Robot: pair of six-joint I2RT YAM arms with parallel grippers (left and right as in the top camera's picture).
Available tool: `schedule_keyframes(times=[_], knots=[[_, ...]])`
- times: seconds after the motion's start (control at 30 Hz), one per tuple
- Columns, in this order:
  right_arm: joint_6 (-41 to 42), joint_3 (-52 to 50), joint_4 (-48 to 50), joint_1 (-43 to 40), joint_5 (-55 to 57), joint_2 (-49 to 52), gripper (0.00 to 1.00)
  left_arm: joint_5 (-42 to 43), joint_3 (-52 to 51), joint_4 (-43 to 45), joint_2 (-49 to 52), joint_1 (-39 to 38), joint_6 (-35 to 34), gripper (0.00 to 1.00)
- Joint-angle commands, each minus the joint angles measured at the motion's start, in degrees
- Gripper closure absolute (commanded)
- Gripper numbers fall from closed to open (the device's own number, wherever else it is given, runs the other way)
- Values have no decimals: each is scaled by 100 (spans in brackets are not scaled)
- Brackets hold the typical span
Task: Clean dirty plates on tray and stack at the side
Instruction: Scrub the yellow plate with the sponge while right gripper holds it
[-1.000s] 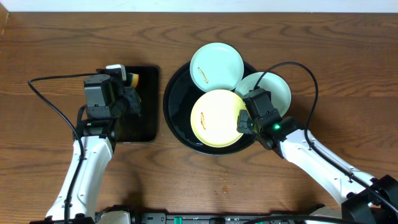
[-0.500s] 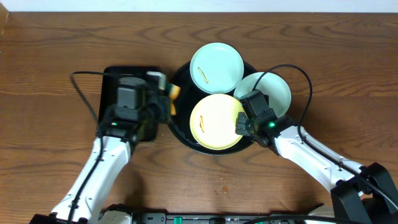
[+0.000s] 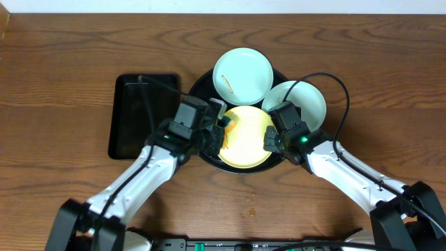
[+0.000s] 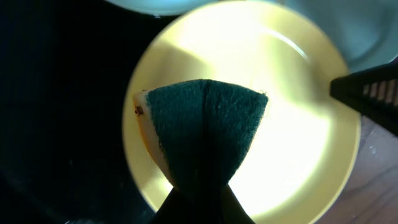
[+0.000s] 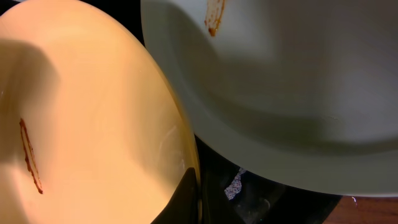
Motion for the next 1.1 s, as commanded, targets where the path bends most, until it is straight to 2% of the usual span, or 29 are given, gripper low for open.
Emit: schedule_keyframes(times=[0.0,0.27,0.47,0.63,0.87,1.07], knots=[[79,-15,-9,28,-26,39,99,68,7,175,267,-98,68,93],[79,-15,-26,28,-26,39,99,66,7,590,848,-151,450,92],[76,-15,-26,26,-26,39,99,17,-4,678,1040,-151,472,92],[79,-15,-24,26,-24,39,99,-612,-13,791,1150,-149,472,93],[79,-15,-26,26,-24,39,99,-614,-13,837,1276,-151,468,92],[76,-15,-50,26,-22,39,99,-223,-13,931,1685,-151,466,92]])
